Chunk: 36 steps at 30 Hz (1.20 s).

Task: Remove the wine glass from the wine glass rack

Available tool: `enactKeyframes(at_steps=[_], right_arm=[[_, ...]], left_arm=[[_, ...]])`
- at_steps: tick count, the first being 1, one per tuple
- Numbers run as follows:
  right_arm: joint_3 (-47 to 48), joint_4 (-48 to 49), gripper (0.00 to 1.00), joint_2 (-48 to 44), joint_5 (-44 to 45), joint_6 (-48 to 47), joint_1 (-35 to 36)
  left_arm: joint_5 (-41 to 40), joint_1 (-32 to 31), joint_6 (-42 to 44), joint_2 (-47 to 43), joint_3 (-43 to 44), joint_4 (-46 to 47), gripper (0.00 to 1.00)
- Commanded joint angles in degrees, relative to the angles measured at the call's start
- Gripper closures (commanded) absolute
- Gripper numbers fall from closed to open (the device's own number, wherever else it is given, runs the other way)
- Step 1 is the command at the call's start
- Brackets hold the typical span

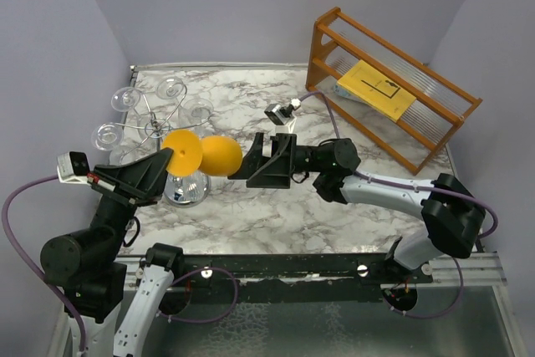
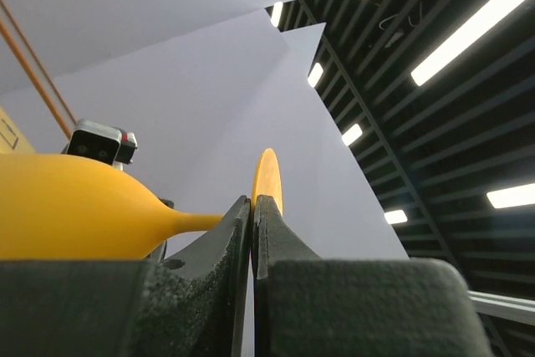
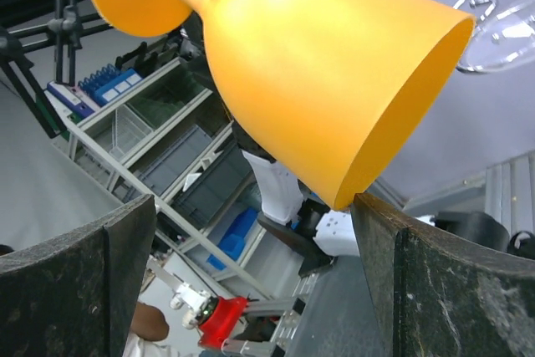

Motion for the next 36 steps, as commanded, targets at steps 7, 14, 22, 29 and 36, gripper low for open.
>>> enactKeyframes(at_steps=[7, 14, 22, 29, 36], right_arm=[[1.29, 2.41, 0.00, -1.82, 4.82, -5.90, -0.55], [2.10, 3.31, 0.02, -0.15, 2.68, -4.82, -0.75], [0.47, 21.83, 0.51, 2.54, 3.85, 4.96, -0.64], [3.68, 33.10, 0.86, 6.45, 4.13, 10.31, -0.62], [2.95, 31.33, 0.98, 2.46, 3.07, 3.92, -0.67]], left_arm=[[0.54, -0.19, -1.06, -2.97, -1.58, 2.59, 1.00], [0.85, -0.16, -2.14, -2.93, -3.89, 4.73, 1.00], [0.11, -0.19, -1.00, -3.34, -5.39, 3.74, 1.00], [-1.97, -0.20, 0.85, -4.98, -7.12, 1.43, 0.87], [-5.04, -0.20, 7.48, -5.40, -4.55, -5.11, 0.53]])
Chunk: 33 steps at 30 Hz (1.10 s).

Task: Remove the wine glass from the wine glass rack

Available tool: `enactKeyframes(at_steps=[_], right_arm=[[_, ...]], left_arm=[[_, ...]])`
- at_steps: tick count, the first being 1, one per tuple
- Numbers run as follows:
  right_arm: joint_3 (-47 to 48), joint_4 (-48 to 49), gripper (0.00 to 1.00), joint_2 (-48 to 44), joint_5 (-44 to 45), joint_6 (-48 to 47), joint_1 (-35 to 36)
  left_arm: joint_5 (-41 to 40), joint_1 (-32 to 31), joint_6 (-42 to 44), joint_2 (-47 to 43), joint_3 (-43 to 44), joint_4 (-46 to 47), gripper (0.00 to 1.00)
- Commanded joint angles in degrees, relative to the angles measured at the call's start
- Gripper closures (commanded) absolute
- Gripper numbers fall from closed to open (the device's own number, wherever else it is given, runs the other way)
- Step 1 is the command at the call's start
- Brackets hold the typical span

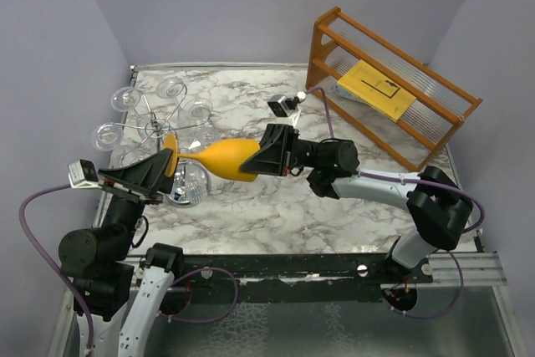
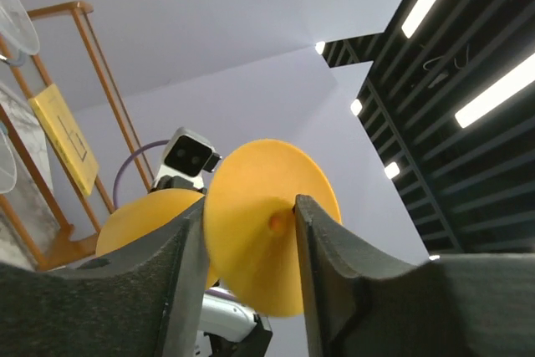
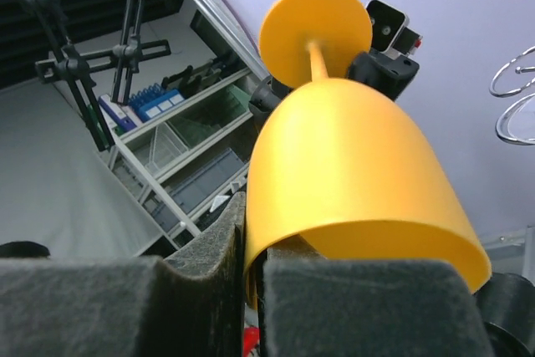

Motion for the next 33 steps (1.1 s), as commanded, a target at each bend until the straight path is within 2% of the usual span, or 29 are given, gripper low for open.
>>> enactKeyframes(at_steps=[1, 3, 6, 7, 11, 13, 16, 21, 23, 25, 29, 33], right_arm=[[-0.67, 13.24, 0.99, -4.74, -0.40, -7.85, 0.18], [-1.86, 4.02, 0.99, -9.16, 0.34, -14.27, -0.02], [-2.24, -19.73, 0.99, -19.18, 5.08, -29.45, -0.25], [-1.97, -32.50, 0.99, -22.15, 9.18, -36.34, -0.25], [1.02, -63.00, 0.99, -30.64, 32.03, -51.83, -0.25], [3.07, -76.51, 0.99, -32.85, 43.14, -55.00, -0.25], [7.61, -95.63, 0.99, -32.97, 54.90, -55.66, -0.30], [17.13, -126.87, 0.99, -28.59, 60.16, -49.06, -0.27], [19.25, -135.83, 0.99, -26.57, 61.74, -46.08, -0.30], [20.74, -140.70, 0.99, -24.59, 62.38, -45.82, -0.26], [27.12, -144.75, 0.99, -19.13, 64.71, -49.68, -0.53], [36.26, -146.92, 0.99, -10.55, 60.87, -55.52, -4.70]], left_arm=[[-0.72, -0.23, 6.97, -1.07, 3.12, -4.50, 0.47], [-2.10, -0.27, 9.54, -1.06, 4.79, -6.54, 0.33], [-4.22, -0.28, 13.32, -0.72, 7.63, -10.21, 0.18], [-4.98, -0.40, 14.56, -0.58, 8.57, -11.06, 0.15], [-9.35, -1.79, 20.92, 0.63, 13.74, -15.05, 0.07], [-11.76, -2.41, 24.59, 1.64, 16.89, -17.25, 0.06], [-14.66, -2.73, 30.09, 2.70, 20.35, -18.39, 0.05], [-18.53, -3.09, 38.66, 4.39, 24.11, -19.49, 0.05], [-19.21, -3.06, 40.41, 4.86, 24.56, -19.94, 0.05], [-19.51, -3.10, 41.30, 4.84, 24.10, -19.95, 0.05], [-19.29, -3.17, 42.24, 5.03, 23.32, -20.29, 0.06], [-19.04, -3.19, 43.20, 5.85, 24.74, -21.98, 0.06]])
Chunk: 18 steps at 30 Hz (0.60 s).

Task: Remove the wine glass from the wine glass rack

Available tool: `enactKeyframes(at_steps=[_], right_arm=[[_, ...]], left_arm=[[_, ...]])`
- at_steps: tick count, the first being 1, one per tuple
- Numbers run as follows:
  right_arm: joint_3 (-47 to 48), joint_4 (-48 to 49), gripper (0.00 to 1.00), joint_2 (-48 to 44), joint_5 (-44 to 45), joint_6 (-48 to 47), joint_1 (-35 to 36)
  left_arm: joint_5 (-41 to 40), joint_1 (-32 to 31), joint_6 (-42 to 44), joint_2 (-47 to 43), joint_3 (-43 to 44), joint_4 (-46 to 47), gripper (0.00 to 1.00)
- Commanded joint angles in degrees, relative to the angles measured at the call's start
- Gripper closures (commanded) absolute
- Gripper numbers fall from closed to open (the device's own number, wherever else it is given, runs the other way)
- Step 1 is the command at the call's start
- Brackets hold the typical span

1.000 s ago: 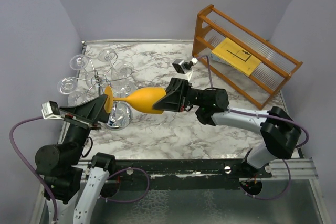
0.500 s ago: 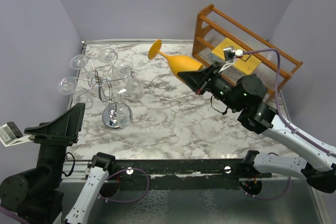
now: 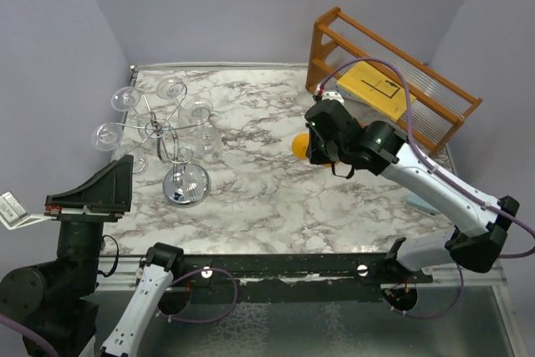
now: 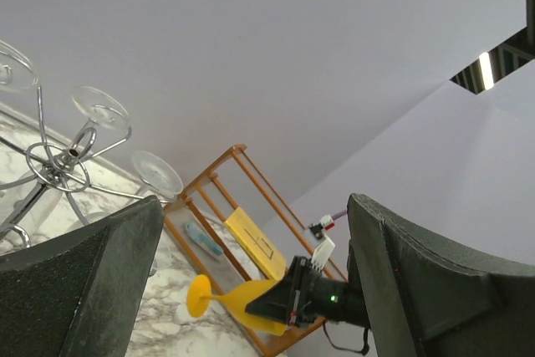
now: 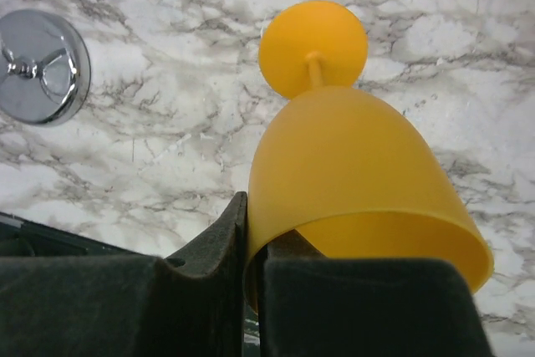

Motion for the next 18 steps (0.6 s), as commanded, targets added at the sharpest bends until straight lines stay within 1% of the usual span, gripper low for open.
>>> enactKeyframes(at_steps=[1, 4, 7, 10, 16, 18], right_arm=[[11.54, -7.27, 0.99, 9.38, -0.62, -7.27, -5.12], [18.40, -10.68, 0.99, 15.89, -1.59, -11.13, -9.34], [21.85, -12.13, 0.99, 20.22, -0.72, -15.00, -12.54], [22.38, -10.44, 0.99, 22.23, -6.60, -19.75, -17.20], [22.75, -9.41, 0.99, 26.08, -9.52, -25.75, -22.71], [22.35, -8.21, 0.99, 26.92, -15.50, -27.88, -25.76]], left_arm=[[-1.11, -0.35, 3.17, 1.63, 1.67, -2.09, 0.06], [-1.20, -0.33, 3.42, 1.52, 2.20, -2.73, 0.06], [-1.29, -0.28, 3.67, 1.16, 2.07, -2.87, 0.06], [-1.67, -0.28, 3.77, 0.70, 1.62, -3.37, 0.06], [-3.09, -0.60, 4.74, -0.30, 1.10, -4.08, 0.07], [-3.57, -0.80, 5.31, -0.11, 1.52, -4.30, 0.07]])
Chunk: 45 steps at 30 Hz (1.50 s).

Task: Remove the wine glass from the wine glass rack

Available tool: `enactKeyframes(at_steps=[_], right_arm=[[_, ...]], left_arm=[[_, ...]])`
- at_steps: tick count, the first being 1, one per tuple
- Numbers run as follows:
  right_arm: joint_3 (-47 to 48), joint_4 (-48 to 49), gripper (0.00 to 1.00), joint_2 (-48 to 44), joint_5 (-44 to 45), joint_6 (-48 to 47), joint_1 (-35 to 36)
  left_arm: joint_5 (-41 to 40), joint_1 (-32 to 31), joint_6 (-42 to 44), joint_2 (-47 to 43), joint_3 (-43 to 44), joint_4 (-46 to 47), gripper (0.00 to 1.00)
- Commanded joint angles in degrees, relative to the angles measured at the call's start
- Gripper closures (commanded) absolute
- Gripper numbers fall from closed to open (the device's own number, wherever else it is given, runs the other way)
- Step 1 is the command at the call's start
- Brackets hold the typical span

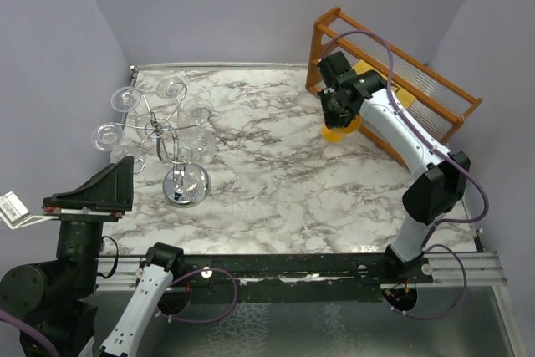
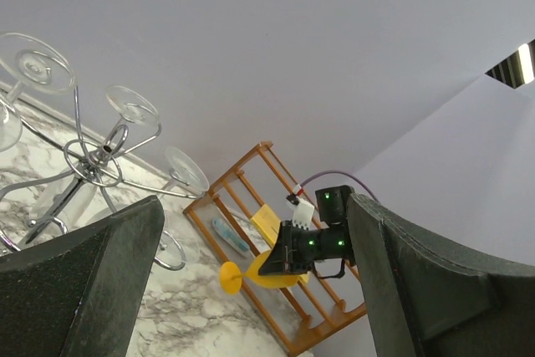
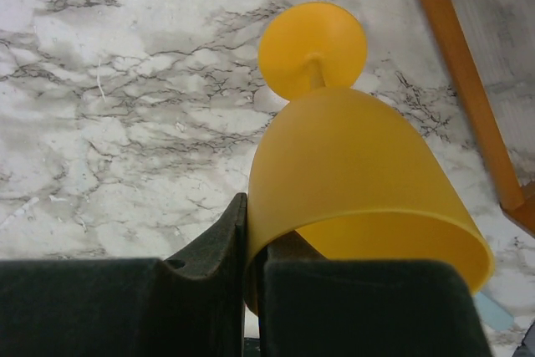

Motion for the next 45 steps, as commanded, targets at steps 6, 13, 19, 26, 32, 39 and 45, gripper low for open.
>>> enactKeyframes(at_steps=[6, 13, 19, 26, 32, 39, 45], right_arm=[[4.42, 0.18, 0.99, 6.09, -17.60, -9.19, -8.50], [5.90, -0.91, 0.99, 10.17, -16.89, -10.47, -8.43], [5.11, -0.79, 0.98, 12.03, -17.07, -11.18, -8.43], [5.96, -0.23, 0.77, 12.17, -18.43, -12.11, -8.21], [9.60, -0.67, 0.55, 11.75, -20.18, -11.96, -7.26], [6.90, 2.25, 0.39, 4.64, -19.76, -11.25, -6.34], [-6.66, 16.30, 0.18, -11.12, -28.12, -10.17, -5.59]], left_arm=[[-2.51, -1.10, 3.26, 0.18, 2.06, -1.17, 0.07], [-3.31, -1.40, 3.38, -1.12, 1.26, -1.43, 0.07], [-4.10, -1.97, 3.64, -1.18, 1.81, -2.01, 0.08], [-4.39, -2.37, 2.45, -0.95, 1.81, -2.69, 0.09], [-4.23, -2.46, 1.41, -0.15, 2.75, -2.35, 0.10], [-2.58, -2.46, 0.24, 3.24, 5.79, -5.42, 0.11], [-0.31, -2.65, 0.15, 6.28, 7.62, -8.14, 0.11]])
